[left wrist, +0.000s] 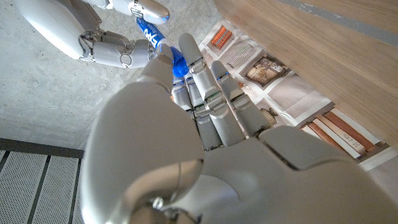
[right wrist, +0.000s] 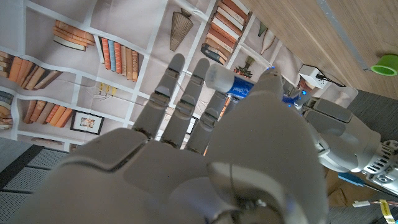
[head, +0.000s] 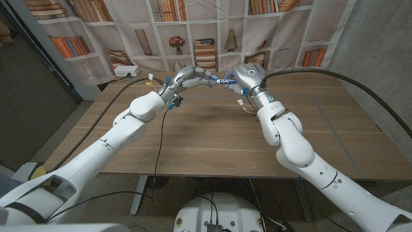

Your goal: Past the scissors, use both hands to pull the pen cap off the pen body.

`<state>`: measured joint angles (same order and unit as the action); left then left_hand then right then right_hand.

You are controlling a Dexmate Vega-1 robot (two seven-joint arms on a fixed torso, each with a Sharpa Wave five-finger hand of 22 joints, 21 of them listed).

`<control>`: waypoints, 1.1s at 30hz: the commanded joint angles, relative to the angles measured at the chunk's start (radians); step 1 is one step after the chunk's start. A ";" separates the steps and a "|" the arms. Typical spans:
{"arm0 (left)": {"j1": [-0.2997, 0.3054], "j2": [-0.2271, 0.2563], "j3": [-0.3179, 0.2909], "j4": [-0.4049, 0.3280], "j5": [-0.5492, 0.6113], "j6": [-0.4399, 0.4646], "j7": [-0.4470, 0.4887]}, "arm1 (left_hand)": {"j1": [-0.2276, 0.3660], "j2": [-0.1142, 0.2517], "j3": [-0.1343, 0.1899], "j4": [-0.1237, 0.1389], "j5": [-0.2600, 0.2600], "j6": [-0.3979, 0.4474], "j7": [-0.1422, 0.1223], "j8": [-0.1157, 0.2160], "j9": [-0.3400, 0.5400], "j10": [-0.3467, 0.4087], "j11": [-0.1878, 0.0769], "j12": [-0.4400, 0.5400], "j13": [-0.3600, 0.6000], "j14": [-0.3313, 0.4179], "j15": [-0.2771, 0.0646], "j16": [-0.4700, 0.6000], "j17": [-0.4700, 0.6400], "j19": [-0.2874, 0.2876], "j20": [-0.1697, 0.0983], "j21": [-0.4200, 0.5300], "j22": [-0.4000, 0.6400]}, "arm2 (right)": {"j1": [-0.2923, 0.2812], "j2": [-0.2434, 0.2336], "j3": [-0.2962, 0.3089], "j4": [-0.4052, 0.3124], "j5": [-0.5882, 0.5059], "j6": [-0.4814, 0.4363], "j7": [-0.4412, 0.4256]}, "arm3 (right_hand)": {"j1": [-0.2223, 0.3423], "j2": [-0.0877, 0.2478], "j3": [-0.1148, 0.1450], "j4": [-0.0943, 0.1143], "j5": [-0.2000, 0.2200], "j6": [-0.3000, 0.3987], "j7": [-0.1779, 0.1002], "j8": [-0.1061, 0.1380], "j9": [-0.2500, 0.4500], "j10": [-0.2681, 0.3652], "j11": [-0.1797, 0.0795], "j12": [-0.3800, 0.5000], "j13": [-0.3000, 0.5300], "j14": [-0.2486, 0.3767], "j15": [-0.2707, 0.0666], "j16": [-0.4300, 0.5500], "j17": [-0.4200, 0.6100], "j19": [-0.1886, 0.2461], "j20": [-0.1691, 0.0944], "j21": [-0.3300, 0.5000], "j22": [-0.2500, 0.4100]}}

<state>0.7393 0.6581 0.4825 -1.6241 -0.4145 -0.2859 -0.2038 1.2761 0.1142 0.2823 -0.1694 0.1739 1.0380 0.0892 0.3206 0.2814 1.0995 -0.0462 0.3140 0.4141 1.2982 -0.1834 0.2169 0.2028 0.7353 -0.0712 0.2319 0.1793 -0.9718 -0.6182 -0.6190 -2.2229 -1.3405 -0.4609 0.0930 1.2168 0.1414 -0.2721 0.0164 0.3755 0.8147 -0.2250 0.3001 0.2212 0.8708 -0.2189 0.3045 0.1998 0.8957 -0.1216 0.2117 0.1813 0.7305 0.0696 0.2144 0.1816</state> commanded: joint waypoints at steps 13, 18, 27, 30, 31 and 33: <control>-0.014 -0.007 0.011 0.021 -0.011 -0.002 -0.029 | 0.009 0.021 0.065 0.055 0.005 0.003 -0.002 0.001 0.004 0.030 -0.035 0.010 0.133 -0.005 -0.004 -0.002 0.003 -0.002 -0.034 -0.001 0.002 | -0.001 -0.012 0.012 0.005 0.092 0.011 -0.042 | 0.013 0.003 -0.018 0.015 -0.005 0.066 -0.001 0.004 -0.005 0.060 0.001 -0.003 -0.004 0.062 -0.084 -0.015 -0.002 0.028 -0.004 -0.005 0.000; -0.016 -0.005 0.012 0.021 -0.013 0.001 -0.032 | 0.008 0.020 0.067 0.055 0.004 0.002 -0.003 0.000 0.004 0.031 -0.036 0.009 0.135 -0.004 -0.003 -0.002 0.003 -0.002 -0.032 -0.001 0.002 | 0.002 -0.014 0.013 0.014 0.110 0.010 -0.065 | 0.029 0.014 -0.013 0.017 -0.006 0.088 0.000 0.002 -0.009 0.095 0.004 -0.007 -0.006 0.083 -0.089 -0.015 -0.002 0.038 -0.003 -0.006 0.000; -0.016 -0.005 0.011 0.017 -0.014 0.005 -0.030 | 0.007 0.020 0.070 0.055 0.004 -0.001 -0.002 -0.002 0.005 0.028 -0.034 0.007 0.139 -0.006 -0.003 -0.002 0.003 -0.002 -0.029 -0.002 0.003 | -0.003 -0.035 0.029 0.021 0.172 0.025 -0.121 | 0.125 0.027 0.036 0.014 -0.008 0.281 0.004 0.069 0.000 0.345 0.006 0.031 0.011 0.181 -0.101 -0.016 0.000 0.064 -0.030 -0.011 -0.001; -0.016 -0.003 0.011 0.014 -0.013 0.008 -0.028 | 0.006 0.019 0.071 0.055 0.004 -0.001 -0.001 -0.002 0.006 0.027 -0.033 0.006 0.141 -0.008 -0.003 -0.003 0.003 -0.002 -0.028 -0.002 0.003 | -0.003 -0.050 0.033 0.022 0.194 0.041 -0.138 | 0.130 0.025 0.036 0.016 -0.010 0.290 0.006 0.071 -0.002 0.360 0.007 0.032 0.011 0.191 -0.103 -0.017 0.000 0.057 -0.034 -0.014 0.000; -0.016 -0.004 0.011 0.014 -0.013 0.010 -0.027 | 0.006 0.020 0.072 0.055 0.004 -0.001 -0.001 -0.002 0.006 0.028 -0.031 0.006 0.141 -0.008 -0.003 -0.003 0.003 -0.002 -0.028 -0.002 0.003 | -0.005 -0.064 0.044 0.024 0.230 0.073 -0.165 | 0.133 0.024 0.036 0.016 -0.010 0.294 0.007 0.072 -0.003 0.366 0.007 0.033 0.012 0.196 -0.104 -0.016 0.000 0.056 -0.036 -0.014 0.000; -0.015 -0.004 0.010 0.013 -0.012 0.011 -0.025 | 0.006 0.019 0.073 0.055 0.004 0.000 0.000 -0.002 0.006 0.027 -0.033 0.006 0.142 -0.009 -0.004 -0.003 0.003 -0.002 -0.028 -0.002 0.003 | -0.004 -0.072 0.046 0.029 0.241 0.088 -0.192 | 0.152 0.018 0.041 0.007 -0.011 0.304 0.011 0.071 -0.007 0.381 0.010 0.034 0.013 0.242 -0.111 0.003 0.009 0.044 -0.055 -0.017 0.001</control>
<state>0.7238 0.6515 0.4938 -1.6034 -0.4281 -0.2834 -0.2357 1.2711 0.1191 0.2863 -0.1734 0.1739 1.0360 0.0873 0.3170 0.2860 1.0994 -0.0462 0.3140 0.4141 1.2942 -0.1872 0.2169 0.2028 0.7354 -0.0712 0.2320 0.1792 -0.9759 -0.6504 -0.5943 -2.2072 -1.1877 -0.4330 -0.0138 1.3119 0.1336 -0.2487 0.0331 0.3637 1.0510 -0.1853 0.3626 0.2097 1.1941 -0.1738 0.3297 0.1991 1.0950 -0.1921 0.1991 0.1803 0.7795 0.0364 0.1995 0.1795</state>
